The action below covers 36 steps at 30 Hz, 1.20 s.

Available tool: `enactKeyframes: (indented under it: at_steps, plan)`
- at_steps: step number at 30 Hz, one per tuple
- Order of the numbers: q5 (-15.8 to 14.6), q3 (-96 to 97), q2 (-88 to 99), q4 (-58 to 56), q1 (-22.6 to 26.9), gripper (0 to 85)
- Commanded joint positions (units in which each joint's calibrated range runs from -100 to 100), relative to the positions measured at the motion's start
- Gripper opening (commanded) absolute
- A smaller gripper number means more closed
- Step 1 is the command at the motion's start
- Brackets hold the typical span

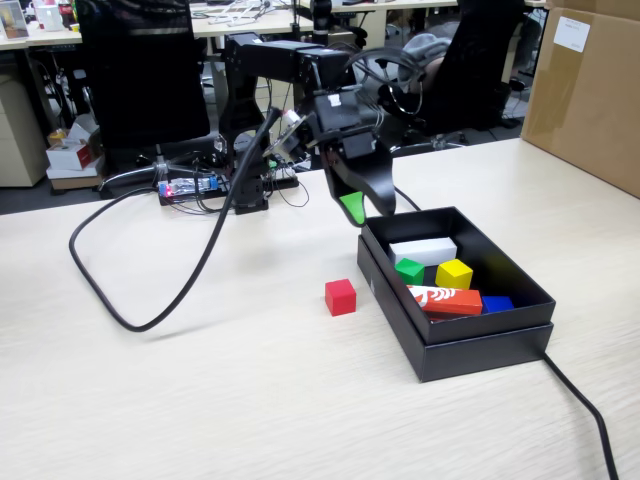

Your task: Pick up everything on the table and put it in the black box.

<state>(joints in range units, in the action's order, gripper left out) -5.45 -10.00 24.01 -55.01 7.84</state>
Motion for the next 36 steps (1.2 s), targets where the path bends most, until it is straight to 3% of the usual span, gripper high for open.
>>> enactKeyframes:
  at_steps: [1, 12, 36]
  plan:
    - [0.0, 1.0, 5.5, -0.1, -0.5, 46.7]
    - [-1.8, 12.7, 5.4, -0.1, -0.8, 48.8]
    - [-2.0, 13.2, -11.4, 13.2, -1.1, 47.5]
